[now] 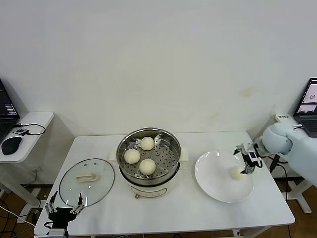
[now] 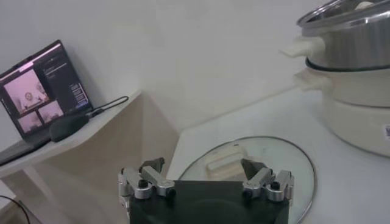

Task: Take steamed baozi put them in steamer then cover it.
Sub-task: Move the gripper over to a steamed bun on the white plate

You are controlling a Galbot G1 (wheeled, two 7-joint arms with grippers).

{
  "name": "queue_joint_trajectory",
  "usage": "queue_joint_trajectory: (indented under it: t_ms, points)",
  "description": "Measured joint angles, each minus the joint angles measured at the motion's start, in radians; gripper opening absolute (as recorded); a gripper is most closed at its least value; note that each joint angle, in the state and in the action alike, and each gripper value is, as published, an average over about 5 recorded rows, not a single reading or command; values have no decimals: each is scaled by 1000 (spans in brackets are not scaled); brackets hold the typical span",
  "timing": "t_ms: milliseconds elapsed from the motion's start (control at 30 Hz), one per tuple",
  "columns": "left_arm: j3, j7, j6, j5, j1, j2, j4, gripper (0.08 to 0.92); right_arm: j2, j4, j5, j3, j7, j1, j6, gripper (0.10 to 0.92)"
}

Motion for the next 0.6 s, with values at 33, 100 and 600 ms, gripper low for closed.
queue_joint_trajectory:
  t_ms: [33,100,600]
  points:
    - [-2,0,0,0,0,0,0,823,3,-11,-8,14,2,-17,2,823]
    - [-5,1,1,0,0,0,1,823,11,-33,-23,40,5,-48,5,823]
    - [-13,1,2,0,-4,-8,15,823,124,-176,-96,133,40,-146,17,811]
